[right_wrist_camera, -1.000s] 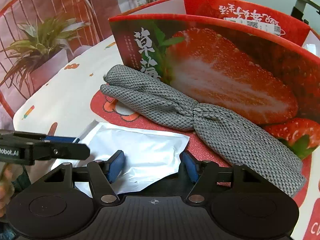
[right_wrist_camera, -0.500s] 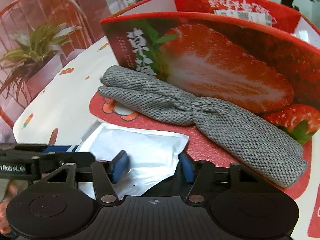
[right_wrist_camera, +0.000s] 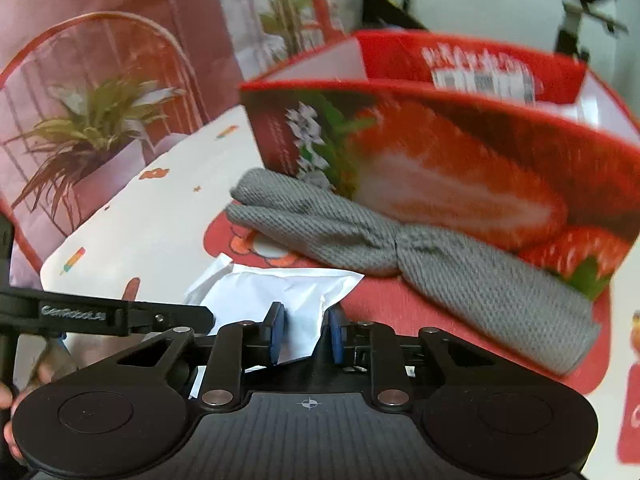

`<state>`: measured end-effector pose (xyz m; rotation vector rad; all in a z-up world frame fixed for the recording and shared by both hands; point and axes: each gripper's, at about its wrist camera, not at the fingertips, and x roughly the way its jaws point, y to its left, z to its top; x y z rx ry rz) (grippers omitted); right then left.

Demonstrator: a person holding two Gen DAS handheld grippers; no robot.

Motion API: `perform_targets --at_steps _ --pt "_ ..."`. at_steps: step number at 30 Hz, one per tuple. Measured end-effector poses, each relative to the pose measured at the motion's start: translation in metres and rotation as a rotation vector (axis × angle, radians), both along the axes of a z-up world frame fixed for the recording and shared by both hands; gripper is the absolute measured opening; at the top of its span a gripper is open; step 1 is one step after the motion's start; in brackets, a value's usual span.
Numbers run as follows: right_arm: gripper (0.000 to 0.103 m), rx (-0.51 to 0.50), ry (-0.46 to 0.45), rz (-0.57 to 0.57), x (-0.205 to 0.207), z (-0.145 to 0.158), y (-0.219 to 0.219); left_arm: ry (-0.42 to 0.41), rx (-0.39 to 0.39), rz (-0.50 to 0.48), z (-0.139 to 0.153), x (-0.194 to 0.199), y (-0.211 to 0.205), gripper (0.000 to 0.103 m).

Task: Organize soft objects
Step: 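Lift the white foil packet with the right gripper over the red box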

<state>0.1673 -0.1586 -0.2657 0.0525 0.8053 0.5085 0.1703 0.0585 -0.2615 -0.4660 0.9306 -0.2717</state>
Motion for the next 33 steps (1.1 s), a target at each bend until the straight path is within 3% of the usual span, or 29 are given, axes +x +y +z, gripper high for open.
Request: perform_targets --at_steps 5,9,12,26,33 --pt "0.020 -0.048 -0.066 0.041 -0.007 0.006 0.009 -0.017 -0.019 0.034 0.000 -0.002 0.009 0.023" --pt "0.019 0.003 -0.056 0.031 -0.008 0.009 0.009 -0.079 0.022 0.055 0.015 -0.008 0.009 0.021" --pt "0.019 0.014 -0.123 0.040 -0.013 0.022 0.009 -0.140 0.014 0.063 0.029 -0.012 0.012 0.021" --pt "0.019 0.003 -0.300 0.004 -0.001 0.068 -0.009 -0.313 0.026 -0.039 0.082 0.005 -0.006 0.021" --pt "0.020 0.002 -0.362 -0.036 0.013 0.089 -0.023 -0.351 0.028 -0.077 0.106 0.034 -0.023 0.021"
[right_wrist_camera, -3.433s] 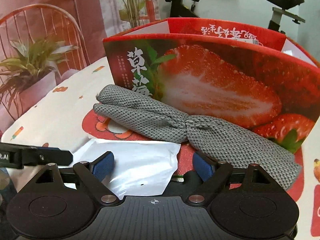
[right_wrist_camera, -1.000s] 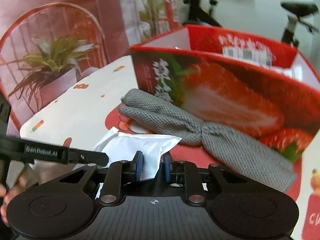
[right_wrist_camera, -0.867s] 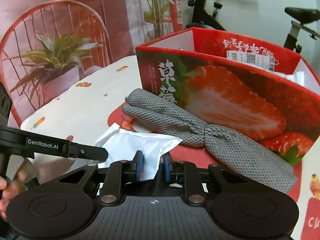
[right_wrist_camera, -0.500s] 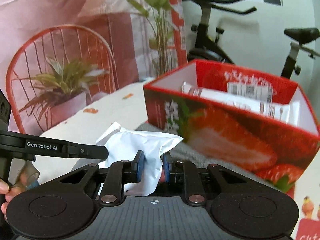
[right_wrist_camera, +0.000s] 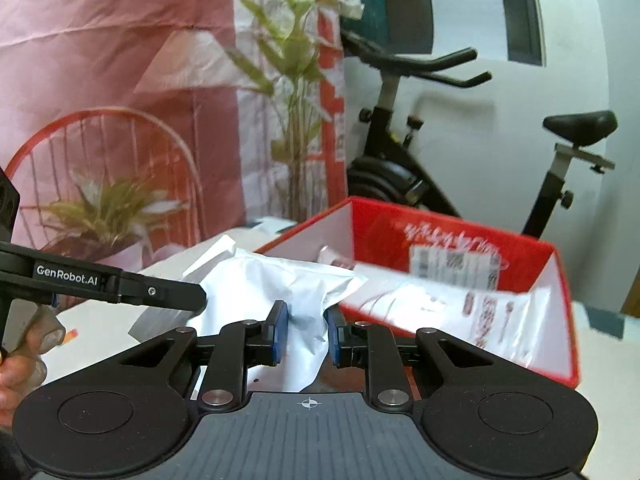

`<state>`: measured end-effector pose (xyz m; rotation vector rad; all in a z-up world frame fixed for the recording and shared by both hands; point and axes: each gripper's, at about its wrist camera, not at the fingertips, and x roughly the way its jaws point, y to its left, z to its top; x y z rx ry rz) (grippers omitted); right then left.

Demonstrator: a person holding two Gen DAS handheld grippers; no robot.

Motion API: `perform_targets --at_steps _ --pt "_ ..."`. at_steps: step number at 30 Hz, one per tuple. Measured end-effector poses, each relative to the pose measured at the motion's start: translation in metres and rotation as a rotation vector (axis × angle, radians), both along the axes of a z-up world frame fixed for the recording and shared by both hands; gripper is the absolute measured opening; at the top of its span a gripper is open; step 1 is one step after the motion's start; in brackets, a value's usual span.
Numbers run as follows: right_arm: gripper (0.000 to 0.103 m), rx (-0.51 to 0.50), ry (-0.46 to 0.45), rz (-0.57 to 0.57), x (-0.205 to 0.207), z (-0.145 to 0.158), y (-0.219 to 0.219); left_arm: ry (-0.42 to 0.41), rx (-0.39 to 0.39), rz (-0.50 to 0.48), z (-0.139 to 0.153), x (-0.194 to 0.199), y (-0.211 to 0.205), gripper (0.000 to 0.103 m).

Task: Organize soft objects
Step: 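Lift the white foil packet with the right gripper over the red box, then drop the foil packet into the red box and open the right gripper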

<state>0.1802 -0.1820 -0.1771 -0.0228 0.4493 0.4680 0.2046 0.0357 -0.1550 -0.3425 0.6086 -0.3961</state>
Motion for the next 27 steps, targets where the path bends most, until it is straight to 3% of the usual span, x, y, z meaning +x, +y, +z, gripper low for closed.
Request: perform_targets --at_steps 5,11,19,24,27 --pt "0.020 0.038 -0.021 -0.036 0.028 0.019 -0.017 -0.030 0.009 -0.031 0.014 0.034 -0.013 0.022" --pt "0.020 -0.027 -0.051 -0.055 0.065 0.020 -0.027 -0.006 0.015 -0.043 0.013 0.077 -0.025 0.022" --pt "0.022 -0.022 0.016 -0.089 0.114 -0.007 -0.039 0.044 0.108 -0.059 -0.002 0.118 -0.043 0.022" --pt "0.022 -0.085 0.070 -0.104 0.128 -0.024 -0.037 0.084 0.158 -0.098 -0.012 0.131 -0.051 0.022" --pt "0.022 -0.073 0.128 -0.114 0.135 -0.034 -0.040 0.106 0.175 -0.116 -0.020 0.134 -0.053 0.022"
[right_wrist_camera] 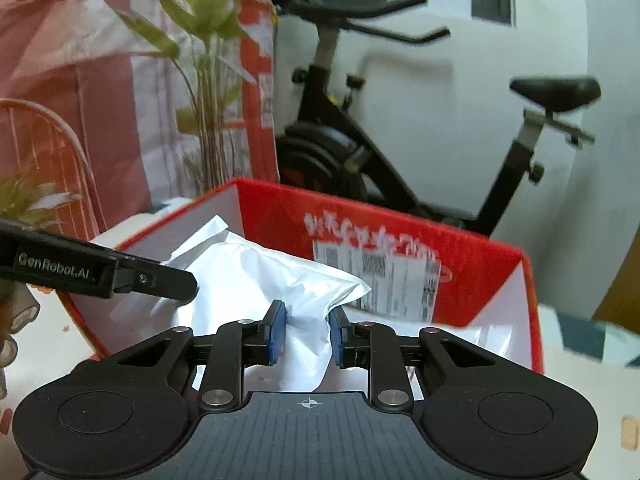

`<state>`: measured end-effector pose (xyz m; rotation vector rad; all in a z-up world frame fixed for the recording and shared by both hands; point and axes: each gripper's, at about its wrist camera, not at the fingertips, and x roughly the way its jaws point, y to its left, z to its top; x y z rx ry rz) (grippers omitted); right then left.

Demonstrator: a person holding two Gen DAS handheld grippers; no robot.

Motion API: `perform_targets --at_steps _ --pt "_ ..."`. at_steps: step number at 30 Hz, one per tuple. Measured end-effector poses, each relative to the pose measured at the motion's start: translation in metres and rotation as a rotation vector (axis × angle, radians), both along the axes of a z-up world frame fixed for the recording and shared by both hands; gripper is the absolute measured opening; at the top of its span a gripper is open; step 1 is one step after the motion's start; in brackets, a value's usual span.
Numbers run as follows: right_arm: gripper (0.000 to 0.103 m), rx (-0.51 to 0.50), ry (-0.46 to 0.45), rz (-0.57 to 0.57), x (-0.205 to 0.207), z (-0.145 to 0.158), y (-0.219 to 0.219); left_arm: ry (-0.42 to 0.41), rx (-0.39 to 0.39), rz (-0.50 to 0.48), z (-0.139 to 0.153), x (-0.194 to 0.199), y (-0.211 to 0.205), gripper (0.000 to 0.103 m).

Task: Organize soft objects
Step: 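Drop the foil packet into the red box and open the right gripper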

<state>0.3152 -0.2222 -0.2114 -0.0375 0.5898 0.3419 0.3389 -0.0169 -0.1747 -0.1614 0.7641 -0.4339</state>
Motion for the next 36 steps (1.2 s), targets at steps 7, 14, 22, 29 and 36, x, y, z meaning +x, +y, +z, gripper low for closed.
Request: perform_targets --at_steps 7,14,22,29,36 --pt "0.022 0.007 0.099 -0.021 0.008 -0.014 -0.003 0.007 0.041 -0.012 -0.003 -0.001 -0.003 0.022" --pt "0.021 -0.063 0.155 -0.050 0.008 -0.018 0.003 -0.077 0.048 -0.031 0.016 -0.008 -0.002 0.025" --pt "0.026 0.004 0.235 -0.092 0.007 -0.014 0.001 -0.084 0.100 -0.019 0.014 -0.012 -0.007 0.025" --pt "0.058 0.019 0.180 -0.173 -0.014 0.007 -0.013 -0.117 0.110 0.004 0.025 -0.031 -0.001 0.058" --pt "0.091 0.033 0.112 -0.192 -0.056 0.033 -0.023 -0.160 0.123 0.018 0.036 -0.074 0.002 0.089"
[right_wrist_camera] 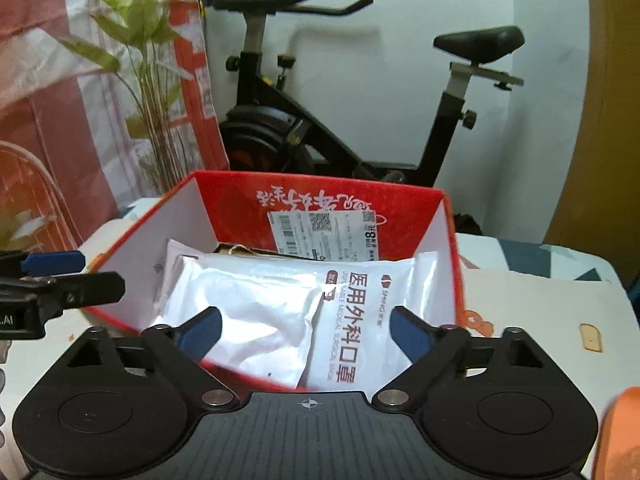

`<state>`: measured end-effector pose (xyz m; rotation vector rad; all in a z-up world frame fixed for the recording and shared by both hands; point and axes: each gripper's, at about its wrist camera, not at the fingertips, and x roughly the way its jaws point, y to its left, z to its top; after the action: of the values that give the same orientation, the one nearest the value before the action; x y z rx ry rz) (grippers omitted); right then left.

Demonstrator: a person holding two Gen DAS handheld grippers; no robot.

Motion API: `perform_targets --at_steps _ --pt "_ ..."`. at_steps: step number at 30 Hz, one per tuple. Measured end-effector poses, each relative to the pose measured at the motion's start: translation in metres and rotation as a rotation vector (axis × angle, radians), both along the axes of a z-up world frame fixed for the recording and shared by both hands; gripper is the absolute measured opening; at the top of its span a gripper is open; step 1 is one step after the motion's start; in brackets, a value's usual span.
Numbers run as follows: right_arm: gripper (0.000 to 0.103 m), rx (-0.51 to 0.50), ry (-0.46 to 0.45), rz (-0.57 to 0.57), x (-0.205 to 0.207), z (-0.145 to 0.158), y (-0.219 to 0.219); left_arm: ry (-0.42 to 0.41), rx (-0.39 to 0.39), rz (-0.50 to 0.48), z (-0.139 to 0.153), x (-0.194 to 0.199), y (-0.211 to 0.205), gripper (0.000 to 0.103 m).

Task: Organize soft objects
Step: 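Drop the foil packet into the red box and open the right gripper, then lower the right tool onto the black eye mask and grasp its strap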

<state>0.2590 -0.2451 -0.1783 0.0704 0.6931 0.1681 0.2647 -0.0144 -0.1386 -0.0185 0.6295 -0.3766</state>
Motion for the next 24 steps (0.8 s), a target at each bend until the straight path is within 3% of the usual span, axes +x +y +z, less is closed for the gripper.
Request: perform_targets --at_steps 4,14,24 --pt "0.102 0.002 -0.023 -0.006 -0.028 0.005 -0.002 0.009 0.001 0.001 -0.001 -0.029 0.004 0.098" --pt "0.103 0.075 -0.021 -0.022 -0.103 -0.010 0.000 0.085 -0.005 -0.038 -0.026 -0.099 0.017 0.100" --pt "0.102 0.075 0.014 -0.035 -0.181 -0.055 0.011 0.192 -0.024 -0.070 -0.073 -0.151 0.016 0.100"
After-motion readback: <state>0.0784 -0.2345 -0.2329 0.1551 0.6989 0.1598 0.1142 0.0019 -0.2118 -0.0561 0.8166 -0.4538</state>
